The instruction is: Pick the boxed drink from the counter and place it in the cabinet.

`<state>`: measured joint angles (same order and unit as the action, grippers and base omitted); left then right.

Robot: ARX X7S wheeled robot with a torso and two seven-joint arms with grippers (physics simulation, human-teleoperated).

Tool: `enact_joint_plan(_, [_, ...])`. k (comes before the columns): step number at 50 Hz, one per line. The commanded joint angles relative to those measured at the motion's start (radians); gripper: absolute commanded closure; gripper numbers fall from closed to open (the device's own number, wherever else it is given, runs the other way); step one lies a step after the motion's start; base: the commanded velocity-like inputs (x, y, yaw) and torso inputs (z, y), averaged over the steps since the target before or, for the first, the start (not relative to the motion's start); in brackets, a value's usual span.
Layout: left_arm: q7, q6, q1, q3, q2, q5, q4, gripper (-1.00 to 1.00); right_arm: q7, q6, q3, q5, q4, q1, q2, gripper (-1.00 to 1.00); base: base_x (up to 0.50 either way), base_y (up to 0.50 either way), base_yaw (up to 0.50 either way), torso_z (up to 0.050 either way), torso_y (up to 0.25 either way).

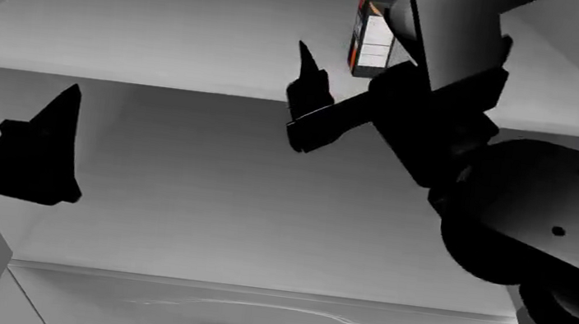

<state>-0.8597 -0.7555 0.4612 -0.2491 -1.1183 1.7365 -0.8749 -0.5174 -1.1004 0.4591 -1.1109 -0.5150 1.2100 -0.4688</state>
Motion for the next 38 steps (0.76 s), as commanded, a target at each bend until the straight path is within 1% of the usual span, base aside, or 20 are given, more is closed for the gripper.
enact_joint_plan(1, [-0.027,0.009,0.019,-0.007,-0.018,0.036,-0.032,-1.00,-0.048,0.004,-0.016,-0.030,-0.132,-0.035,-0.027,-1.00,0.00,0.00,0.00,0.000,0.000])
enact_joint_plan(7, [-0.036,0.013,0.013,-0.040,-0.032,0.049,-0.052,-1.00,-0.062,0.008,-0.023,-0.043,-0.186,-0.041,-0.041,-1.00,0.00,0.00,0.00,0.000,0.000])
enact_joint_plan(12, [-0.068,0.024,0.036,-0.046,-0.059,0.083,-0.092,-1.00,-0.118,-0.017,-0.043,-0.105,-0.243,-0.032,-0.048,-1.00,0.00,0.00,0.00,0.000,0.000])
enact_joint_plan(16, [-0.099,0.040,0.081,-0.022,-0.088,0.117,-0.117,-1.00,-0.185,-0.046,-0.064,-0.187,-0.278,0.000,-0.047,-1.00,0.00,0.00,0.00,0.000,0.000])
enact_joint_plan(21, [-0.132,0.055,0.164,0.045,-0.111,0.145,-0.137,-1.00,-0.286,-0.078,-0.078,-0.307,-0.309,0.058,-0.042,-1.00,0.00,0.00,0.00,0.000,0.000])
enact_joint_plan(26, [-0.148,0.058,0.215,0.083,-0.116,0.161,-0.146,-1.00,-0.291,-0.075,-0.079,-0.313,-0.320,0.064,-0.045,-1.00,0.00,0.00,0.00,0.000,0.000])
enact_joint_plan(38, [-0.167,0.055,0.243,0.077,-0.123,0.195,-0.155,-1.00,-0.359,-0.078,-0.089,-0.396,-0.339,0.099,-0.067,-1.00,0.00,0.00,0.00,0.000,0.000])
